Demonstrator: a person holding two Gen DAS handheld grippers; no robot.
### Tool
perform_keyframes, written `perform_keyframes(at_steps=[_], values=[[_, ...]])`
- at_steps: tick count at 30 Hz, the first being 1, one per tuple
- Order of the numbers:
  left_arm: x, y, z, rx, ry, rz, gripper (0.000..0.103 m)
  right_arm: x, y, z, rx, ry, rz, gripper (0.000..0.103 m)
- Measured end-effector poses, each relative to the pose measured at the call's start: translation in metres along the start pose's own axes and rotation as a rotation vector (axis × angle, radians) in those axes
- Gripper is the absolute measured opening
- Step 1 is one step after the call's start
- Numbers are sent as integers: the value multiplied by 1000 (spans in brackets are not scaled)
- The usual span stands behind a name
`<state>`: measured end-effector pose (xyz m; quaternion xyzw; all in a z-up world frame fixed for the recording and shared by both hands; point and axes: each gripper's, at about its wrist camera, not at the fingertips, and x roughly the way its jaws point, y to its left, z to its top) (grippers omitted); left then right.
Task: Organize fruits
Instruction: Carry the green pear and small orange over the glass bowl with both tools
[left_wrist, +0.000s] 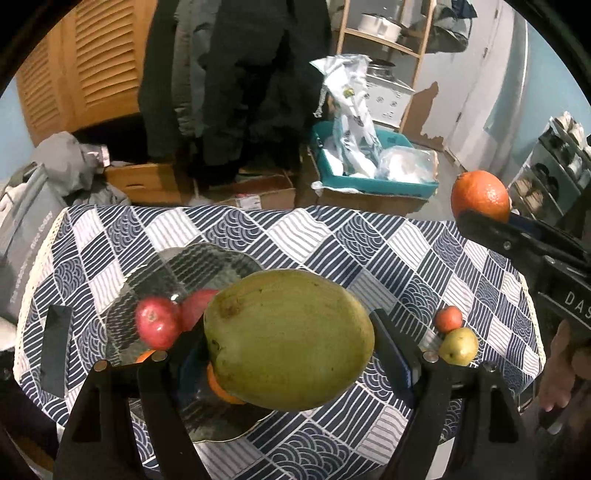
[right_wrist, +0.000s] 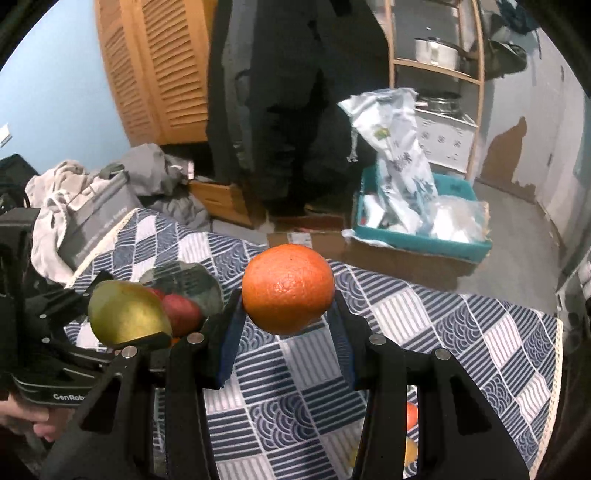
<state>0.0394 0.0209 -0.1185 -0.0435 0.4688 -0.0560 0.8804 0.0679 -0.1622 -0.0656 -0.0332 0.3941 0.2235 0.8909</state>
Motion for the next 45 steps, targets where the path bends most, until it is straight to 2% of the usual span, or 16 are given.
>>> perform_keyframes(at_steps=[19, 31, 45], values=[[1, 67, -17, -109, 30, 49, 82, 41, 61, 16, -85, 51, 75, 44], [12, 92, -28, -149, 58, 90, 82, 69, 79, 15, -111, 104, 84, 44], [50, 108, -42, -199, 174, 85, 82, 114, 93, -12, -141, 243, 112, 44]])
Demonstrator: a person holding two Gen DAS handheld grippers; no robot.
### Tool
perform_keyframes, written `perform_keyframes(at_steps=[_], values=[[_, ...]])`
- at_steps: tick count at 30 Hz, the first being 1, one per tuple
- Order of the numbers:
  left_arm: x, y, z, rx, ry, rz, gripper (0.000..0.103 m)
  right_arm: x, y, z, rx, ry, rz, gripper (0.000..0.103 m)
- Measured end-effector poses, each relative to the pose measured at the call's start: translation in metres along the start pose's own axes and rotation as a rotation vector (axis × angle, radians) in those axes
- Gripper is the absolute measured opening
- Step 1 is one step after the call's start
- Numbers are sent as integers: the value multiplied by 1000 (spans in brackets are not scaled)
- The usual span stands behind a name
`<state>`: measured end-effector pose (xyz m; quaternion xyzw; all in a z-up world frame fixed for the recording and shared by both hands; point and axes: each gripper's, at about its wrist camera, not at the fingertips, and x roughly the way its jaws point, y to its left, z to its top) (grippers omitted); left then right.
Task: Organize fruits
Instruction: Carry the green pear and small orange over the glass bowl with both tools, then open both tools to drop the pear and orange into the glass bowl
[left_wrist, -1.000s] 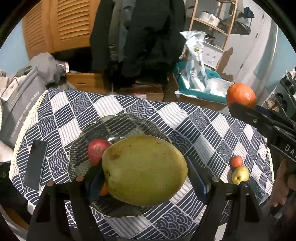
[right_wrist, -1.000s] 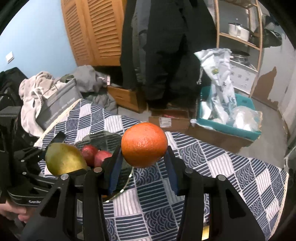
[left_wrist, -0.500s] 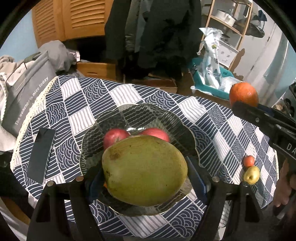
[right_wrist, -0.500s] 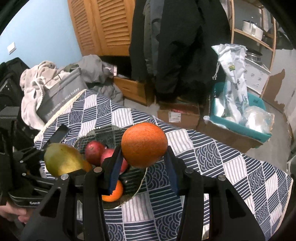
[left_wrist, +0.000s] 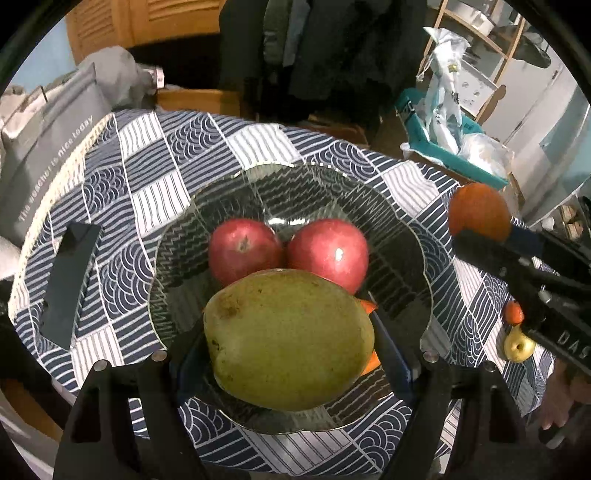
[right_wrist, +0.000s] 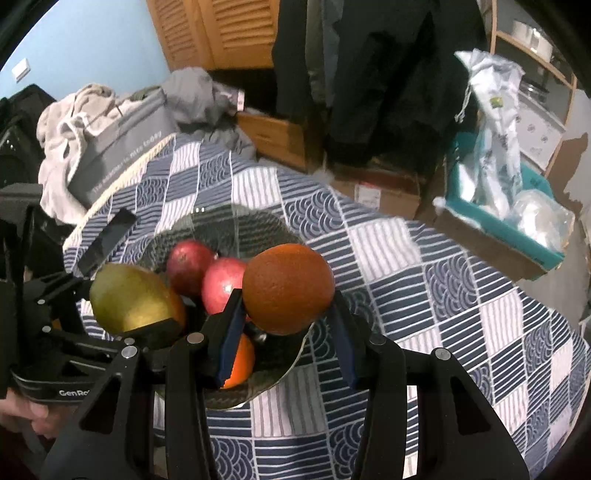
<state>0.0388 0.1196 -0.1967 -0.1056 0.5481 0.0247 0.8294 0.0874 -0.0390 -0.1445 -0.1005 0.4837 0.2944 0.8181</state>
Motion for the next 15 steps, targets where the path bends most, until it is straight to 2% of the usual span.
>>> perform_keyframes(at_steps=[7, 15], values=[[9, 5, -2, -26, 36, -1, 82, 19, 2, -6, -4, 52, 13, 44], [20, 12, -6, -63, 83, -10, 82, 26, 1, -7, 10, 73, 35, 45]])
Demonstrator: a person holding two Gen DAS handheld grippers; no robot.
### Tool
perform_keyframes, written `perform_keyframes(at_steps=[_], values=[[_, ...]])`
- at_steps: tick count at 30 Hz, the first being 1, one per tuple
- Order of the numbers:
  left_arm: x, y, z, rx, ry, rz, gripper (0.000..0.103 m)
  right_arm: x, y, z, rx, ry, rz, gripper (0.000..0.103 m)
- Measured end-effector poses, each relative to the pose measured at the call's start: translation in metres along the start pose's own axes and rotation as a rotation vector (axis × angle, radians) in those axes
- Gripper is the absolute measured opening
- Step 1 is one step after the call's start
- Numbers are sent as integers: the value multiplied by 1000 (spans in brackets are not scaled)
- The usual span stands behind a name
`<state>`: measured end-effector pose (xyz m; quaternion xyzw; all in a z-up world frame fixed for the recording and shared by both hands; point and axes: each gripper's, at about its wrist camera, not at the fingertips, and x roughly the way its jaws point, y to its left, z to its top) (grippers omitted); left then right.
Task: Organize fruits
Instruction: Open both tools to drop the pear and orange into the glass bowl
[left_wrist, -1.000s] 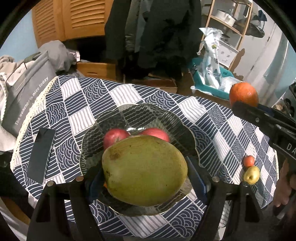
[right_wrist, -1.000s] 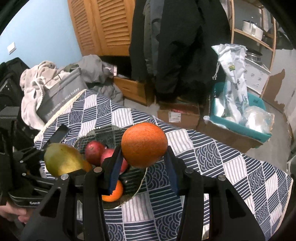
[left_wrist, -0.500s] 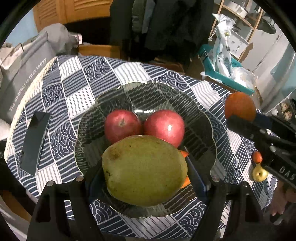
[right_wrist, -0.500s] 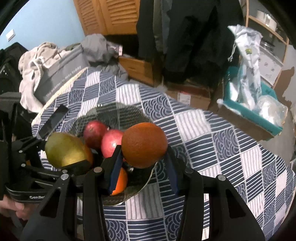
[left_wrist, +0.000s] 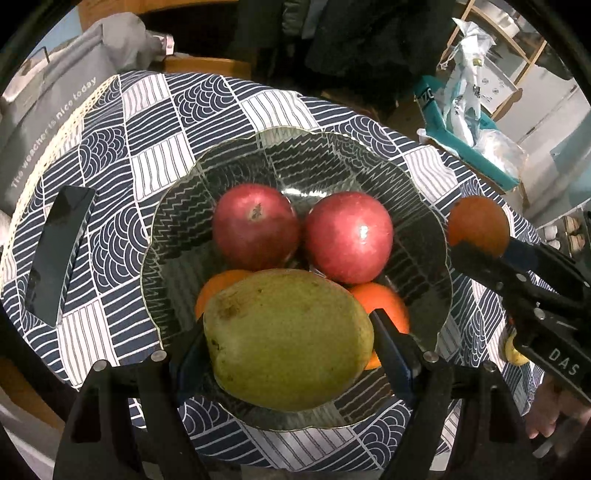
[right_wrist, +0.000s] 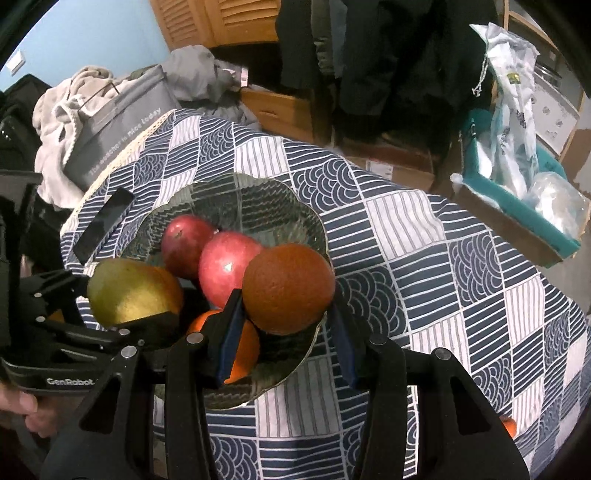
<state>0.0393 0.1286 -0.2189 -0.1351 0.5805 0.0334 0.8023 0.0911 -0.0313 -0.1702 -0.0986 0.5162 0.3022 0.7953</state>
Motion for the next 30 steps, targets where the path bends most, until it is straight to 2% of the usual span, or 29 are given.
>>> perform_keyframes(at_steps=[6, 8, 11, 14, 22, 30], values=[[1, -6, -1, 36, 4, 29, 82, 4, 2, -1, -2, 18, 14, 46], [1, -8, -2, 50, 11, 38, 82, 3, 3, 0, 0, 10, 16, 51], [-10, -13, -2, 73, -40, 46, 82, -4, 1, 2, 12, -9, 24, 59], [-17, -17, -1, 91, -68, 63, 86, -11, -2, 5, 22, -31, 22, 59], [-33, -24, -2, 113, -107, 71, 86, -29, -6, 6, 52, -64, 2, 59], [-57, -36, -2, 142, -178, 87, 86, -51, -7, 4, 47, -102, -42, 60]])
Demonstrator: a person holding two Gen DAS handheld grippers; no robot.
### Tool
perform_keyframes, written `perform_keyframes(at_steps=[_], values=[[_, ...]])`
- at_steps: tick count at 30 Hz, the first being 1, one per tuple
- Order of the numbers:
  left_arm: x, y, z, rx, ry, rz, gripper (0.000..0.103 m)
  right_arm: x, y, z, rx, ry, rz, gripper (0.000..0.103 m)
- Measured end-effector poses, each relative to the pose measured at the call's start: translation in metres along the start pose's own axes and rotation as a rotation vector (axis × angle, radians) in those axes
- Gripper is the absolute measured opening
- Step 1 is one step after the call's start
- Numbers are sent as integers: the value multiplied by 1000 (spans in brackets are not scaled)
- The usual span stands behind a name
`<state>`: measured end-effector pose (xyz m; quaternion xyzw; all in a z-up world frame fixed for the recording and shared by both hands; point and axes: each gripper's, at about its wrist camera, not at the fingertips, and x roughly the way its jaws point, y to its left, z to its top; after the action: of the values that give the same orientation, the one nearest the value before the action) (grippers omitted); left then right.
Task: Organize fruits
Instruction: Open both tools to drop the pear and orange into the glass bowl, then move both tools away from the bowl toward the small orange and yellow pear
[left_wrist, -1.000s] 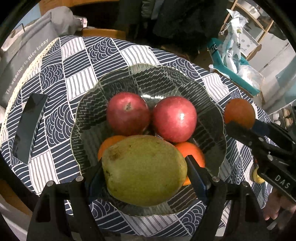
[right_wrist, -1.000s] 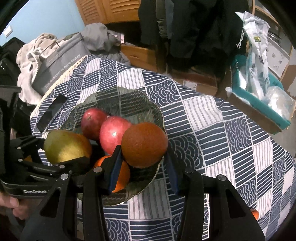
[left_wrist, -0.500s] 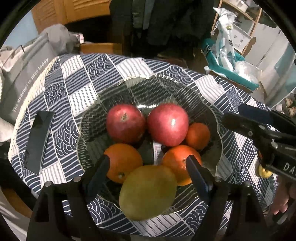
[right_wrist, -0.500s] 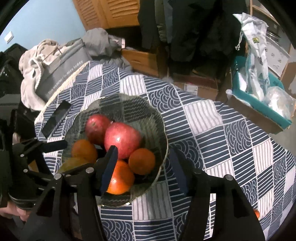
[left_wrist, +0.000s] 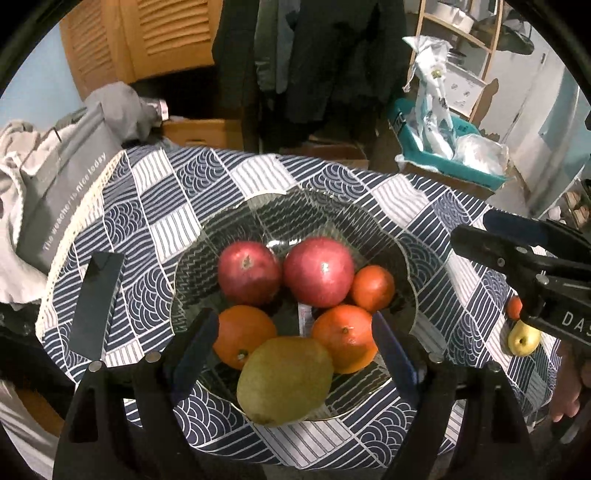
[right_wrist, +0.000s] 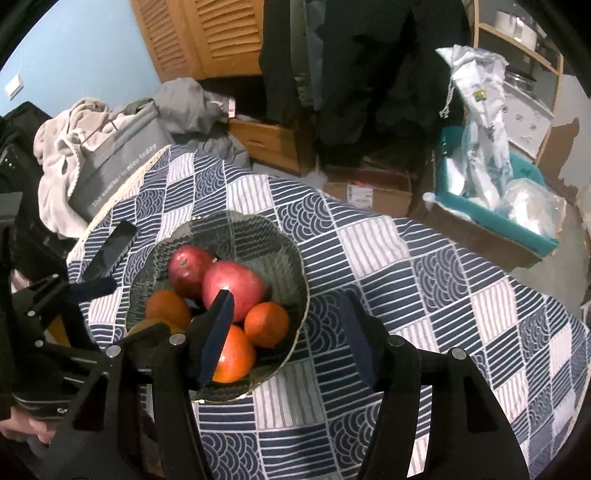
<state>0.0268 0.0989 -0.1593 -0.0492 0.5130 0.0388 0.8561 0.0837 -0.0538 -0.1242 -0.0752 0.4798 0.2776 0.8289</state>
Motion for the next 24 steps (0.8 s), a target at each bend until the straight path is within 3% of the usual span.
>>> perform_keyframes(at_steps=[6, 24], values=[[-15, -10, 4, 20, -52, -2, 86, -21, -5, -2, -6, -42, -45, 66], [-60, -58, 15, 87, -191, -26, 86, -88, -48, -25, 47, -129, -173, 66]])
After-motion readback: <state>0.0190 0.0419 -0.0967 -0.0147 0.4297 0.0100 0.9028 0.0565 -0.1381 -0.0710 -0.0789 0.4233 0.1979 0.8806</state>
